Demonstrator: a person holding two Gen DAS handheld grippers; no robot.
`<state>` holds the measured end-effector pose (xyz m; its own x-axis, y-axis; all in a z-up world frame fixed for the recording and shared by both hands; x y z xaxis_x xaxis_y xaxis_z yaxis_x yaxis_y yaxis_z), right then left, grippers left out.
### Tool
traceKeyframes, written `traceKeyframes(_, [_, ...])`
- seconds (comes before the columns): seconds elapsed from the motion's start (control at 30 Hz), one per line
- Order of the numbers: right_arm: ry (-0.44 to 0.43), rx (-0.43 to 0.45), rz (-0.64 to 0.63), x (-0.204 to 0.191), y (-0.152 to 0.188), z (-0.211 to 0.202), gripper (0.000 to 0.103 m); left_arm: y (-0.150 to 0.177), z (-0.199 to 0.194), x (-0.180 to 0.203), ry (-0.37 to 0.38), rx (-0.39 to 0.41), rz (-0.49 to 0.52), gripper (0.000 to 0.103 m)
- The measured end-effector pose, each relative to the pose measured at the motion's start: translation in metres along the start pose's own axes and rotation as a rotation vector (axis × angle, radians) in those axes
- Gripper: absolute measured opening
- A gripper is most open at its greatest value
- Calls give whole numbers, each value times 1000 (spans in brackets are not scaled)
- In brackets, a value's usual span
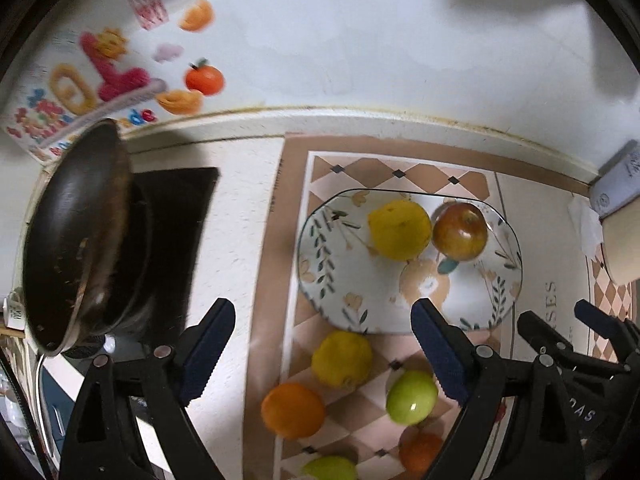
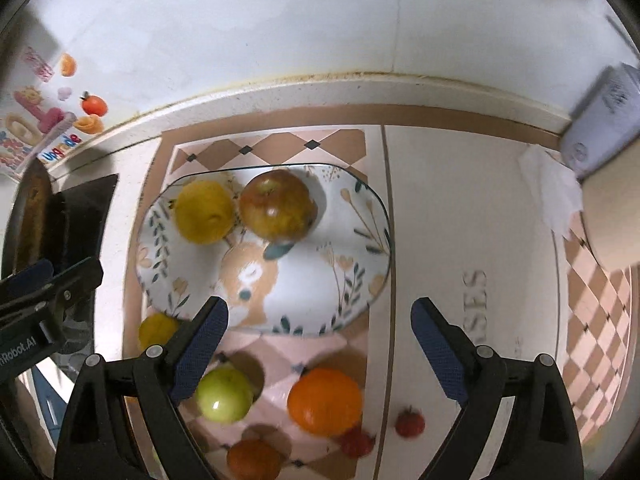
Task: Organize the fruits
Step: 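Lift both open tools up away from the plate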
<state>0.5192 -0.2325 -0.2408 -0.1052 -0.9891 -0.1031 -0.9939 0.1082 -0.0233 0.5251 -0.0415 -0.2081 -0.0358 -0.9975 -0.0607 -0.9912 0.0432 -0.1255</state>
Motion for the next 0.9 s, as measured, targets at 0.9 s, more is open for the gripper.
traceKeyframes(0.9, [-85, 108, 18, -16, 109, -92, 95, 90, -73, -19, 38, 96, 32, 102])
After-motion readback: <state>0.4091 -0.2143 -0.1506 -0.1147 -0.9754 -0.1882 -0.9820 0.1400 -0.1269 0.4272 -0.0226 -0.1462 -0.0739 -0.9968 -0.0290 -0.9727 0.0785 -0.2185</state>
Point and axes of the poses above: each gripper's, at about its wrist camera, not at the fingertips, and z roughly the way its jaws point, x to its right, y to its underside, the point moved 3 cm from there along z, roughly the way its jaws point, and after that the axes turned 11 degrees about -x, right-handed, at the moved point
